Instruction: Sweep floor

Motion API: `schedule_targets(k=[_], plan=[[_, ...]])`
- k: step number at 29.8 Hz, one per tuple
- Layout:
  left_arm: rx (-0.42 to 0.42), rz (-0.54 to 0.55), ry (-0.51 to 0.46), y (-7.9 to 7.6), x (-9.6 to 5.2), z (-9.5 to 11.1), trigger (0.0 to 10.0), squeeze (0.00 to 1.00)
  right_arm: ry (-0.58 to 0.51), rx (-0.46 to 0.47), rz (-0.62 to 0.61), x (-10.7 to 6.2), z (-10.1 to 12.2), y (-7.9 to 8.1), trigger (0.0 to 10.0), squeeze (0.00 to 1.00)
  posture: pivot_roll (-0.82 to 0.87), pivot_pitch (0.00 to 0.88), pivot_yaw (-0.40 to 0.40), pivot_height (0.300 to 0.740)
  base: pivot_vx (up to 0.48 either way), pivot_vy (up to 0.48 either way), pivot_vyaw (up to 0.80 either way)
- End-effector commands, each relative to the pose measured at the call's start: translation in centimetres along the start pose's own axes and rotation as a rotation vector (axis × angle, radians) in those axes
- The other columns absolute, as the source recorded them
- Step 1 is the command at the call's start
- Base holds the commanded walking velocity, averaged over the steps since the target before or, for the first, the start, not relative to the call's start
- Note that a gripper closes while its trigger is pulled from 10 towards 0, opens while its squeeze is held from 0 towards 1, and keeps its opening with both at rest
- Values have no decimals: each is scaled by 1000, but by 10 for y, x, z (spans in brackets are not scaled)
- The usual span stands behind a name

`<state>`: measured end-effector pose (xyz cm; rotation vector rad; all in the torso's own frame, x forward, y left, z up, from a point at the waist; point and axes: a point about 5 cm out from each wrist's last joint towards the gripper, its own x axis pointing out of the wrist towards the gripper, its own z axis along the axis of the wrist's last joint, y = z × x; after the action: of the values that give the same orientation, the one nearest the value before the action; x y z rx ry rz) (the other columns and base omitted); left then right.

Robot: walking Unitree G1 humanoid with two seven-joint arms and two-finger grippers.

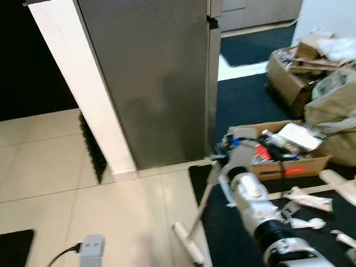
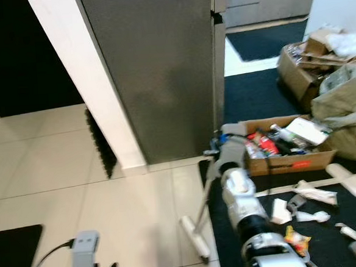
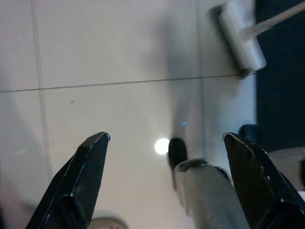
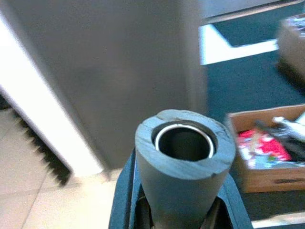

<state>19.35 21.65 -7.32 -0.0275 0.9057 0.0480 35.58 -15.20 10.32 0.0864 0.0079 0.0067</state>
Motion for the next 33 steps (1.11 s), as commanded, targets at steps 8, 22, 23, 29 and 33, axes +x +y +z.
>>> schedule_targets(k=[8,22,23,29,33], plan=[[-2,-2,16,3,-1,-5,10000,0,-36,22,-36,6,15,-5,10000,0,-70,0,78,740,0,-260,-800],[10,-3,17,2,-2,-7,10000,0,0,147,33,5,10,9,10000,0,-70,0,73,740,0,-37,-372],[13,-2,15,1,-1,-6,10000,0,-6,161,47,6,11,10,10000,0,-72,0,73,740,0,0,0],[44,15,-17,1,-2,-4,10000,0,-20,171,3,11,15,0,10000,0,-64,1,61,740,0,0,0],[59,15,-60,3,-1,3,10000,0,-18,135,-48,14,18,-7,10000,0,-57,30,59,740,0,0,0]])
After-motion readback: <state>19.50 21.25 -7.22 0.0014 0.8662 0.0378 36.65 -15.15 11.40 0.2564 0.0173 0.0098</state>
